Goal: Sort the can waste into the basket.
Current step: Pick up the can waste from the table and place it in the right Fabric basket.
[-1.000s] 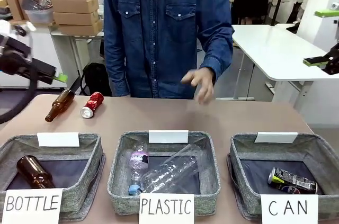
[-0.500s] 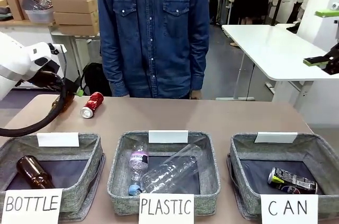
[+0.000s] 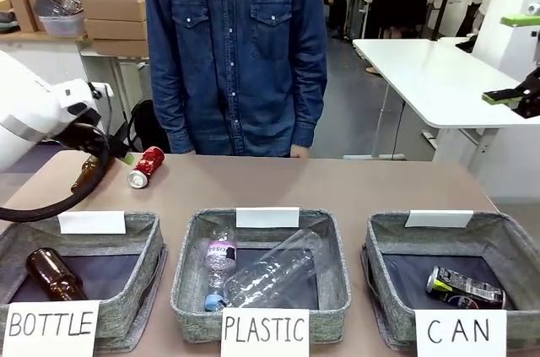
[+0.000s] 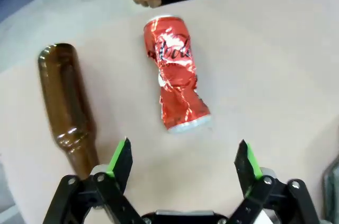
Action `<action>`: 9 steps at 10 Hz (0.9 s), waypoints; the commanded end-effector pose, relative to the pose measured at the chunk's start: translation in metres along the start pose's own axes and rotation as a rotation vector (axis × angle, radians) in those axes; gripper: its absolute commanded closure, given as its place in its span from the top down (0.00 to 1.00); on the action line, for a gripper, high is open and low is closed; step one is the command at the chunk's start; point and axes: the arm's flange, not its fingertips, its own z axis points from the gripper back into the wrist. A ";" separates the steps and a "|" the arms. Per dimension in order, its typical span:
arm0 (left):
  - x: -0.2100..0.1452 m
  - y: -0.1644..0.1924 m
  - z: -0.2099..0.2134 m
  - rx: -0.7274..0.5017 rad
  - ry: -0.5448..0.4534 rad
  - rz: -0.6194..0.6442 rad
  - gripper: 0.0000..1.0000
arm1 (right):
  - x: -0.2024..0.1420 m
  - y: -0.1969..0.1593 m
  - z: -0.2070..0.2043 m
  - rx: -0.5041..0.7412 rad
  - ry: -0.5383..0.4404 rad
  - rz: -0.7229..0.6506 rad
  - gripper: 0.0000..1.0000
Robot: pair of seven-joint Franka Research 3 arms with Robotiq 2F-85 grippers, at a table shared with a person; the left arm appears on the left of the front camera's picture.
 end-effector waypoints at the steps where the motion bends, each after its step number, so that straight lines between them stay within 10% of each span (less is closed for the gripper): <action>1: 0.039 0.010 -0.021 0.039 0.058 0.031 1.00 | -0.001 0.001 0.003 -0.004 0.010 0.021 1.00; 9: 0.062 -0.005 -0.097 0.045 0.189 0.005 1.00 | -0.001 0.001 0.003 -0.004 0.010 0.021 1.00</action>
